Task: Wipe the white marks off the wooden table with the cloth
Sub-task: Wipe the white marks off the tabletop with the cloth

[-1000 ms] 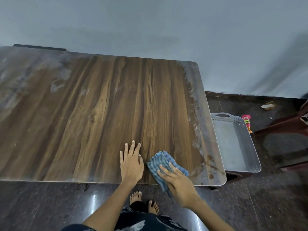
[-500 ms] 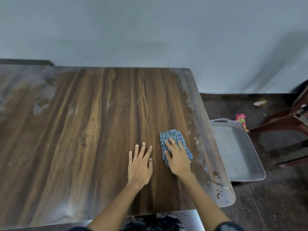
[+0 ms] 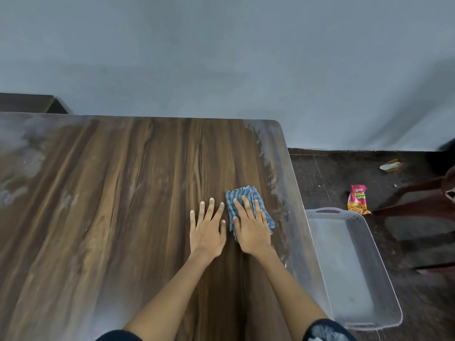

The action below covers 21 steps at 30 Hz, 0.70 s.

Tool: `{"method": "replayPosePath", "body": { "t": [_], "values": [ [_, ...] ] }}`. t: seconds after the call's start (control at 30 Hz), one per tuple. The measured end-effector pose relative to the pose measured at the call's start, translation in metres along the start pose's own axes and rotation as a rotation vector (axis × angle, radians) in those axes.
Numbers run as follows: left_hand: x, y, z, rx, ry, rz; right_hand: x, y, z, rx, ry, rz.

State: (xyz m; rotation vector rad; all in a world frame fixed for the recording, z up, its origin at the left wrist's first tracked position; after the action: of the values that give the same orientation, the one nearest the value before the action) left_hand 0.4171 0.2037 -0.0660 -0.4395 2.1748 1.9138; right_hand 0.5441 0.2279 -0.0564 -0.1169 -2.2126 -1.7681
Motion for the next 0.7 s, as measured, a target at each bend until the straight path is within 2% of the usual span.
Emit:
{"method": "replayPosePath", "body": {
  "t": [0.37, 0.5, 0.7],
  "values": [
    [-0.004, 0.015, 0.151, -0.096, 0.073, 0.002, -0.025, 0.033, 0.172, -0.055, 0.041, -0.053],
    [-0.003, 0.01, 0.161, -0.177, 0.109, 0.054, -0.033, 0.045, 0.233, -0.091, 0.012, -0.067],
    [-0.001, 0.006, 0.161, -0.211, 0.114, 0.042, -0.02, 0.064, 0.314, -0.099, 0.03, -0.062]
  ]
}}
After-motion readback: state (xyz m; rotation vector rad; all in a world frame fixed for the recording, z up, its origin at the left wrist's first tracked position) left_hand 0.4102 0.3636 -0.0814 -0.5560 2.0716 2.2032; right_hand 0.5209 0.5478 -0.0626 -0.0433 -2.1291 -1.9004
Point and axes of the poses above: each hand's wrist, its own z-axis towards the middle knuckle, its own y-axis out of the back of the hand, x = y × z, the point moved 3 cm from there along z, towards the middle knuckle, and after that the axes turned 3 degrees about -y, right-handed, at the moved point
